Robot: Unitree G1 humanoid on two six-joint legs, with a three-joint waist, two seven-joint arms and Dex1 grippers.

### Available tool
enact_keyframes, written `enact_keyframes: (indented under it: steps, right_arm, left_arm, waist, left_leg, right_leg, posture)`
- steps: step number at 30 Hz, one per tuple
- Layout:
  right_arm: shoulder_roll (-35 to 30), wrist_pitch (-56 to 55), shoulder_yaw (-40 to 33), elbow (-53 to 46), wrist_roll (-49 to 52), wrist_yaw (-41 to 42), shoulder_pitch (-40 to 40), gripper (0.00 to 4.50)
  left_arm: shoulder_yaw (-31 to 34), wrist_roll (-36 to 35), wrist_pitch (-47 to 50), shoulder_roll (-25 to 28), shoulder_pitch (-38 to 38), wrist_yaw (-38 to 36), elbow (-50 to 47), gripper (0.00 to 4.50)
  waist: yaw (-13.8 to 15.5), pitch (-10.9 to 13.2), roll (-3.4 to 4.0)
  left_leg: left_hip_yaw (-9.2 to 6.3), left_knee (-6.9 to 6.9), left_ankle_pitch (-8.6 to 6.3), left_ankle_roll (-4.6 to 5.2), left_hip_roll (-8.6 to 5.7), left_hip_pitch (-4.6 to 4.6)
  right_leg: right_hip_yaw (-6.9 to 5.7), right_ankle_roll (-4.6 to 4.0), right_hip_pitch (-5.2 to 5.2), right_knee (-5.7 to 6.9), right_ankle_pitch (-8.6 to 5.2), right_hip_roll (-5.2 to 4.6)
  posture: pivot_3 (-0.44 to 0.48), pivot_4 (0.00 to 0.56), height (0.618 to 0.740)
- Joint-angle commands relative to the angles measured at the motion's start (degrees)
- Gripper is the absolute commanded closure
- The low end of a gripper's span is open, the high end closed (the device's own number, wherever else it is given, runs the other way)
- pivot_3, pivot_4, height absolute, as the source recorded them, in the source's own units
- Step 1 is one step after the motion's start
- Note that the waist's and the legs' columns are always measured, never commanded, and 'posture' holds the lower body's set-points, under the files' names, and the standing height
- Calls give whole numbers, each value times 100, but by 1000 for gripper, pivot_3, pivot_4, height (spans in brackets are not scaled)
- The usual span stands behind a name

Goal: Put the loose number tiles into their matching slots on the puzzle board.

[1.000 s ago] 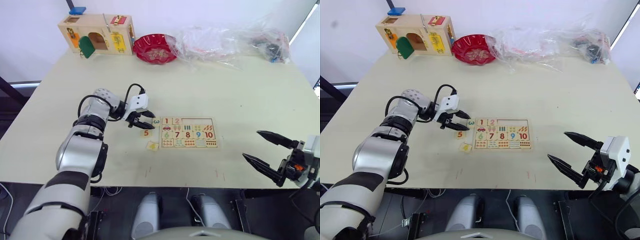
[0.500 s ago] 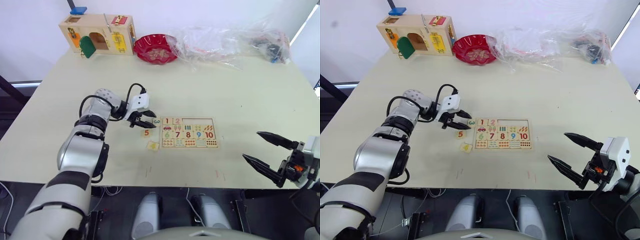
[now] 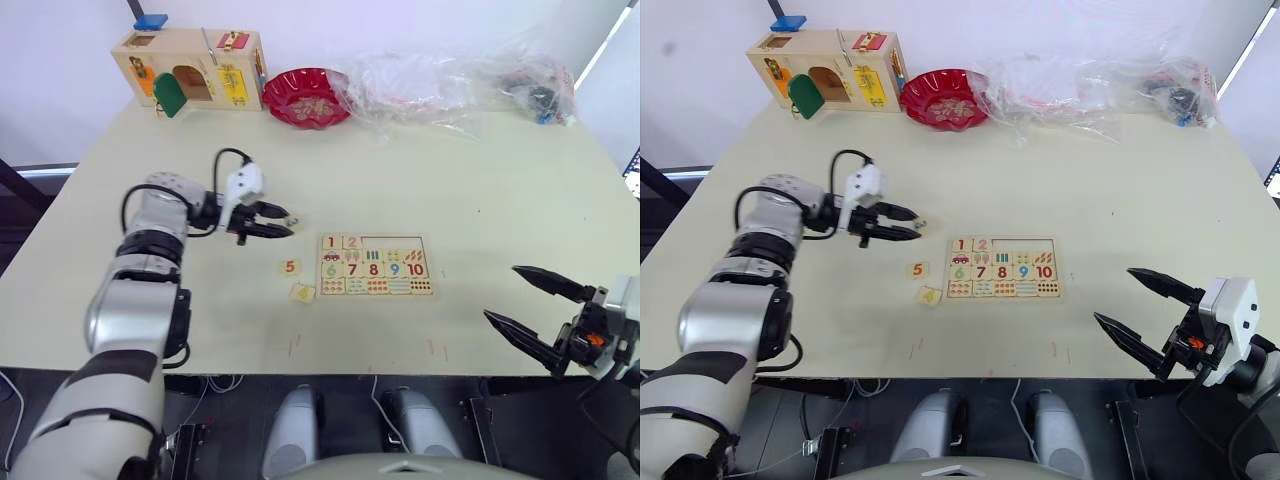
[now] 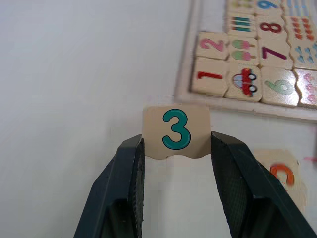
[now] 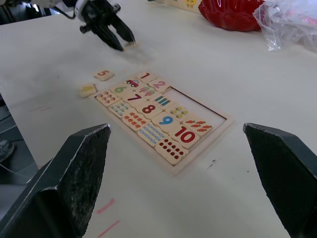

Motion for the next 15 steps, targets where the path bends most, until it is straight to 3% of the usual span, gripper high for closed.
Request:
enact_keyframes:
  steps: [1, 9, 15]
  right_arm:
    - [29, -302, 137, -94, -278, -25, -134, 0]
    - [319, -618, 699, 213, -145, 251, -754, 0]
    - [37, -387, 840, 667, 186, 759, -1154, 0]
  left_arm:
    - [321, -491, 1159, 298, 798, 204, -1821, 2987]
    - [1223, -1010, 5394, 399, 3107, 2340, -6658, 2987]
    - [1990, -1299, 8016, -45, 3926, 3742, -9013, 2987]
  waist:
    - [-5, -1, 2]
    - [-11, -1, 1]
    - [28, -2, 2]
  left_leg:
    - [-2, 0, 0, 0, 3, 2]
    - [-21, 1, 0, -1, 12, 5]
    - [-19, 0, 0, -1, 5, 14]
  right_leg:
    - [2, 0, 1, 0, 0, 0]
    - [7, 0, 2, 2, 0, -1]
    - [16, 0, 7, 2, -1, 5]
  posture:
    - [0, 150, 740]
    - [0, 150, 740]
    - [0, 150, 740]
